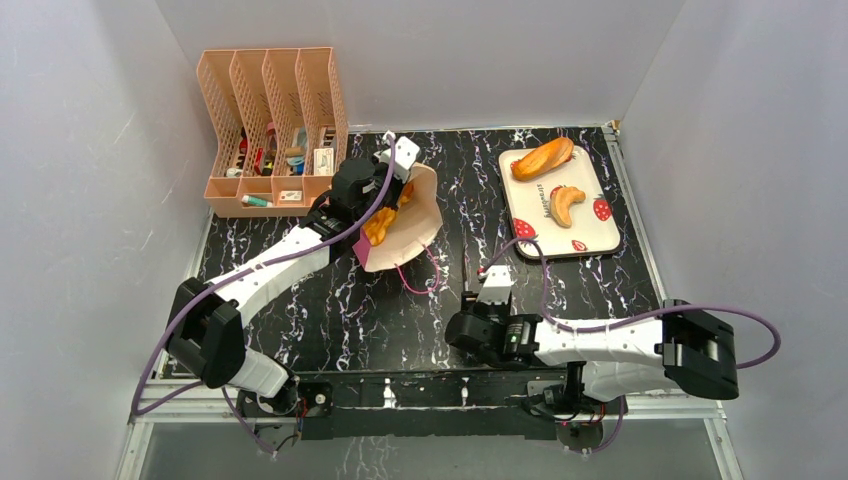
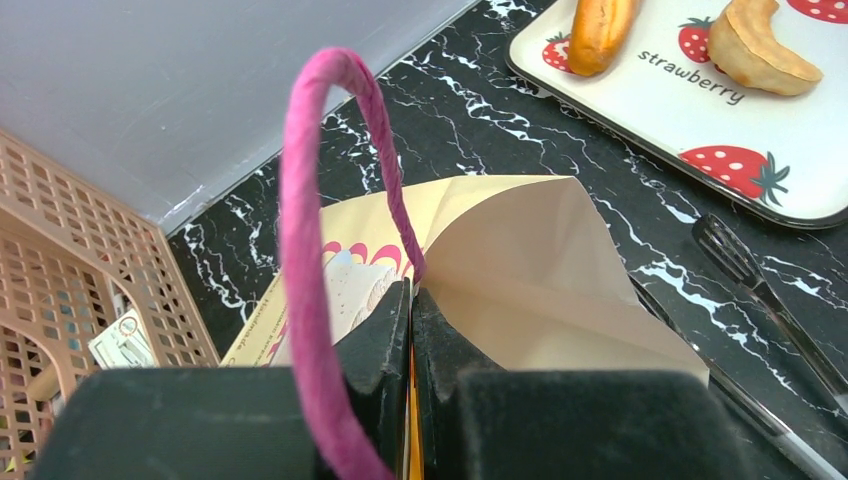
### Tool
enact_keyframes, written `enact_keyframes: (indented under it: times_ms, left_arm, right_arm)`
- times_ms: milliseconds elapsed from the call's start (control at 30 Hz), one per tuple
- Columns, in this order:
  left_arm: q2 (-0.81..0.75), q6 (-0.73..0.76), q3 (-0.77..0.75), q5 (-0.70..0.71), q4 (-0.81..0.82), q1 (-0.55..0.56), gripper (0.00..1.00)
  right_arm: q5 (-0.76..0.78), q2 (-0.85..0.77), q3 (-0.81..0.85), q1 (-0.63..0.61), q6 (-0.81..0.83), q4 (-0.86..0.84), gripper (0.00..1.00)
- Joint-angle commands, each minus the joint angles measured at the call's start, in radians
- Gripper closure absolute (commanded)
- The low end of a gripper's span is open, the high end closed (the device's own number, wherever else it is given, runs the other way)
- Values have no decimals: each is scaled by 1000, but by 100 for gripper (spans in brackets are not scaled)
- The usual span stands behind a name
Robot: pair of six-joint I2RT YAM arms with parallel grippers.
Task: Take the fake bread out of the paper bag
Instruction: Pick up the clamp at the center of the board.
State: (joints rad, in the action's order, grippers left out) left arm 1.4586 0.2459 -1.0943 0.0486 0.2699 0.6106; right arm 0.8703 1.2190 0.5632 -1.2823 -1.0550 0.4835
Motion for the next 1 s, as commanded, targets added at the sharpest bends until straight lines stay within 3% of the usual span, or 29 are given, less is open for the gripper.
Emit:
enact_keyframes:
  times_ms: [0,400,700,967]
  left_arm:
    - [-17,-13,-14,-50,-2,-4,100]
    - [-3,4,1,-77,0,18,100]
    - [-6,3,24,-89,32,21,100]
    - [-7,1,31,-96,51,21,100]
  right_arm:
    - [9,-20,-9,0,61,-54,50]
    - [79,137,53,3,-52,-34,31]
    - [90,374,157,78,-111,-53,19]
    - [83,434,103,79,-220,-119,22]
